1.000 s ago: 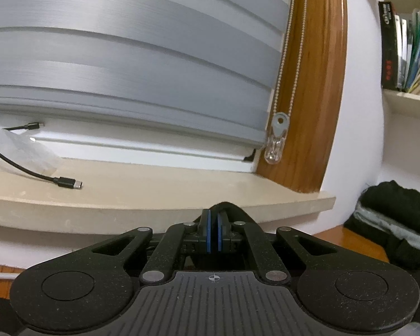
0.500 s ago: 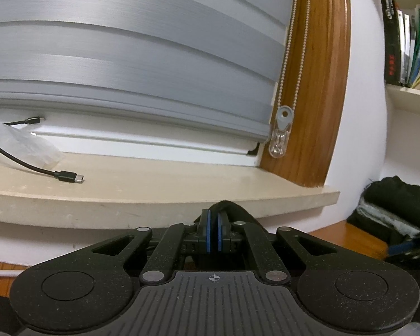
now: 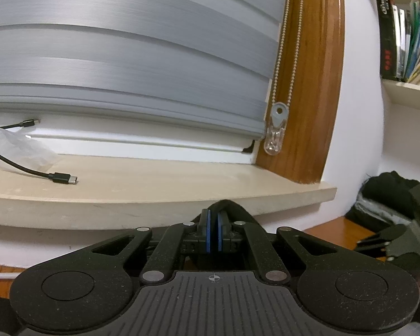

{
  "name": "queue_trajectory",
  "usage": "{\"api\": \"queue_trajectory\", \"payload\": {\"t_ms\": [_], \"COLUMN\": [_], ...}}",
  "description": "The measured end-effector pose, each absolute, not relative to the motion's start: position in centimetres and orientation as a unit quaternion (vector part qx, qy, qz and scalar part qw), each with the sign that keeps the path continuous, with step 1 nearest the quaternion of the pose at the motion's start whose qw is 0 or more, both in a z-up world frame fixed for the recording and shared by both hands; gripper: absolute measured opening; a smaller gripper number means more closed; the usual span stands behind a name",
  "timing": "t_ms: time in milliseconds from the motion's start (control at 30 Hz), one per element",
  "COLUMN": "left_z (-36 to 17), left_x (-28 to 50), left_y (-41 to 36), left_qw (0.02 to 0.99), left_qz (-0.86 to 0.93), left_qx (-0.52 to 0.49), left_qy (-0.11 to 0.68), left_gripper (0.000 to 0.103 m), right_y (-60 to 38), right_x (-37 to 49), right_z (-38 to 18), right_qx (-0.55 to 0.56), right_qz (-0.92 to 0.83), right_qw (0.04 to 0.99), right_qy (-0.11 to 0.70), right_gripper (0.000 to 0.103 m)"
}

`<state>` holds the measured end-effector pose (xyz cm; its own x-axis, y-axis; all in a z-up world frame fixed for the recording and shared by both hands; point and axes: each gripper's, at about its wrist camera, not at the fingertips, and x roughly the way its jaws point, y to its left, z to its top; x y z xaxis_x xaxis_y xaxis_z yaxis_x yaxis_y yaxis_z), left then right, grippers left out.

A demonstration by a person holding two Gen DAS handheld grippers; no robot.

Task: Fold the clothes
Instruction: 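Hold the garment up with the left gripper while the right gripper grasps and releases another edge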

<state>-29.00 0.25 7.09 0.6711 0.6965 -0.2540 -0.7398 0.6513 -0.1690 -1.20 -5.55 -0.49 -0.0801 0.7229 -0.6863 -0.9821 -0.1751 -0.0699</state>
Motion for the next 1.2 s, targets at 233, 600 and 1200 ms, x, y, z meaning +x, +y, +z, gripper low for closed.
{"api": "queue_trajectory", "payload": {"t_ms": [233,600,1200], "left_z": [6.9,8.3,7.2], "left_x": [-28.3,-27.4,-27.4], "left_y": [0.1,-2.0,-1.3], "left_qw": [0.911,0.937,0.921], "left_qz": [0.380,0.316,0.349], "left_qx": [-0.131,-0.126,-0.131], "left_qy": [0.096,0.079,0.110], "left_gripper": [0.008,0.014,0.025], "right_y": [-6.0,-9.5,-15.9], "right_x": [0.5,11.2,16.3], "right_z": [0.6,11.7,3.0], "right_qx": [-0.297,-0.207,-0.228], "right_qz": [0.690,0.542,0.539], "right_qw": [0.633,0.814,0.792], "right_qy": [0.184,0.037,0.177], "right_gripper": [0.003,0.002,0.048]}}
